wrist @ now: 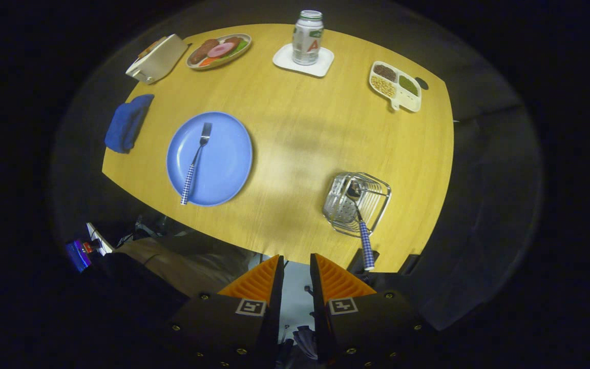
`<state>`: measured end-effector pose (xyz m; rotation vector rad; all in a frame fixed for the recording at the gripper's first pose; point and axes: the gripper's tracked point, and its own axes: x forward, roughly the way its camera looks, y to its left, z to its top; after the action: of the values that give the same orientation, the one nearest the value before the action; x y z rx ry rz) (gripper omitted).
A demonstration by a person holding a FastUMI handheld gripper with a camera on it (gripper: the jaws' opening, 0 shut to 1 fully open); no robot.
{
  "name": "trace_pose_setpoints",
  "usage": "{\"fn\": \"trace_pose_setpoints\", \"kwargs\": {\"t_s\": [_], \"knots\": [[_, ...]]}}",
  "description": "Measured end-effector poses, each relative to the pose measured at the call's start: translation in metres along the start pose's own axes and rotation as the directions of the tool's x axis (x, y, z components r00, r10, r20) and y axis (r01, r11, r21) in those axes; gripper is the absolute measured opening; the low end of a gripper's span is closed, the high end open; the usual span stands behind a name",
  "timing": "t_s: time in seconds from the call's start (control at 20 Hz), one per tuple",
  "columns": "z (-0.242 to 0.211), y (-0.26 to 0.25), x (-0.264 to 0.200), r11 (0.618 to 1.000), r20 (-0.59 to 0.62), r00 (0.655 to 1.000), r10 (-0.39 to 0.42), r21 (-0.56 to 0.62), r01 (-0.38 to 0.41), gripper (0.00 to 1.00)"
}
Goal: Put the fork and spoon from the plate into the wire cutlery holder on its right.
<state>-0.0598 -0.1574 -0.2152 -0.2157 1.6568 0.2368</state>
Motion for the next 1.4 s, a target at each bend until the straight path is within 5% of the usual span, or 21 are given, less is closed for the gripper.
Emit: {"fn": "trace_pose_setpoints", "kwargs": {"t_s": [0.5, 1.4], "knots": [[0.027, 0.083, 0.026, 0.993, -0.003, 0.999, 0.037, -0.111, -0.037, 0.30], [0.074, 0.180, 0.090, 0.987, 0.023, 0.986, 0.162, 0.019, -0.163, 0.30]]}}
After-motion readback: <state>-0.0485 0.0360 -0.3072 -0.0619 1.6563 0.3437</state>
